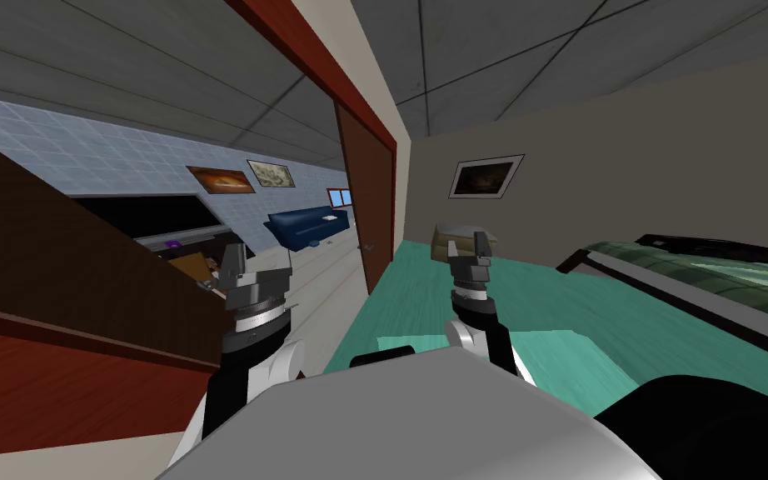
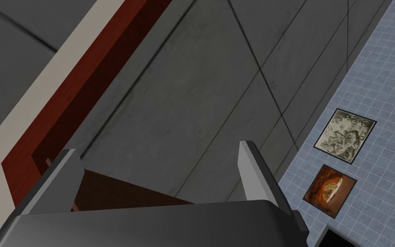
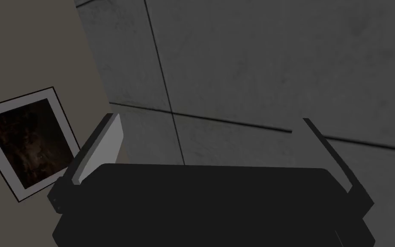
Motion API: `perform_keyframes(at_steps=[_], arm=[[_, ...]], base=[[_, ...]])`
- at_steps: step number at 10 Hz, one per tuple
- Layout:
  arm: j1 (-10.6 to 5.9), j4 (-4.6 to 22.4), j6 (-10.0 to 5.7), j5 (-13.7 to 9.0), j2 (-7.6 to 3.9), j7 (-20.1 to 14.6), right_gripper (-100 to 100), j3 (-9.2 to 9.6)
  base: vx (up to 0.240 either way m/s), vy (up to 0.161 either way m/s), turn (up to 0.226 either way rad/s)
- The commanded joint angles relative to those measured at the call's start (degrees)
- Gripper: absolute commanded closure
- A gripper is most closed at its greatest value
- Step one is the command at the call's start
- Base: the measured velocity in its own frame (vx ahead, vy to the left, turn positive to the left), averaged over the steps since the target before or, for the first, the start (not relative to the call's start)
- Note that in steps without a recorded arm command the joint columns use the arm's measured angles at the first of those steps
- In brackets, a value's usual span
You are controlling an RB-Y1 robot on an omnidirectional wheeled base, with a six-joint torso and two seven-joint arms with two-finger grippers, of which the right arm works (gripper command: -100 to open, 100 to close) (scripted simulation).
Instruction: Push the door open
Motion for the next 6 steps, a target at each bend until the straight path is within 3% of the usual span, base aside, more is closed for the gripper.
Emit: perform_keyframes(at_steps=[1, 6], arm=[[-0.84, 2.1, -0.28, 0.0, -0.44, -0.2, -100, 0.00], [-3.60, 8.8, -1.20, -0.1, -1.62, -0.8, -100, 0.02]], base=[[0.048, -0.023, 0.183], [0.068, -0.057, 0.153]])
